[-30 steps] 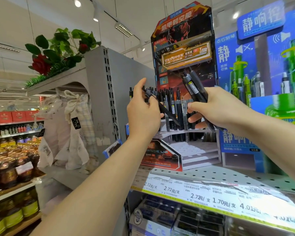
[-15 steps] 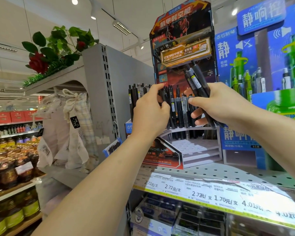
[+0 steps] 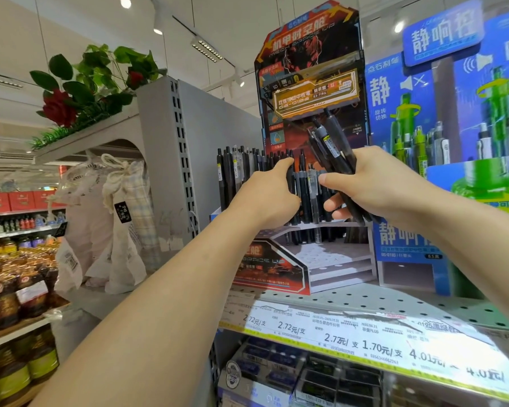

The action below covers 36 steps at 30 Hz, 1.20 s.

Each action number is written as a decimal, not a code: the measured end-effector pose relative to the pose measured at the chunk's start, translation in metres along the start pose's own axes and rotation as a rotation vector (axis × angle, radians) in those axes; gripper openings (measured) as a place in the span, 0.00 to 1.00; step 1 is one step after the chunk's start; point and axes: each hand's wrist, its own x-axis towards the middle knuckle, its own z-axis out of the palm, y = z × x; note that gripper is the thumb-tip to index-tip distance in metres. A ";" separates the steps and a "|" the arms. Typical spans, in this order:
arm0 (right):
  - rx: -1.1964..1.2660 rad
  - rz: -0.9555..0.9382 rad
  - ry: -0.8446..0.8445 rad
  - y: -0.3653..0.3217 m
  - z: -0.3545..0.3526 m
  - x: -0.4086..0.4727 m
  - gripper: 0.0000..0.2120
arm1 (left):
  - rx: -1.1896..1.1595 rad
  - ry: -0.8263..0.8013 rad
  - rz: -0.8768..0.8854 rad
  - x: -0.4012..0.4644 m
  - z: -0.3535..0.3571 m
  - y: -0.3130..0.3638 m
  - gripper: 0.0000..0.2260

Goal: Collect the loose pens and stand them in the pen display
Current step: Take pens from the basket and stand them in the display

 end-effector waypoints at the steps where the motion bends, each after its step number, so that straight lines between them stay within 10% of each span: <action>1: -0.001 -0.005 -0.002 0.000 0.000 0.000 0.02 | 0.009 -0.009 0.000 0.000 0.000 0.000 0.35; 15: 0.044 0.011 -0.037 -0.002 0.000 -0.001 0.04 | 0.003 0.103 -0.043 0.001 0.006 0.001 0.35; 25: -0.060 0.020 -0.136 -0.002 0.004 0.002 0.08 | -0.659 0.231 0.040 -0.018 -0.002 -0.005 0.09; 36: 0.027 0.066 -0.098 0.000 0.001 0.004 0.08 | -1.102 0.439 -0.031 -0.022 -0.004 -0.014 0.05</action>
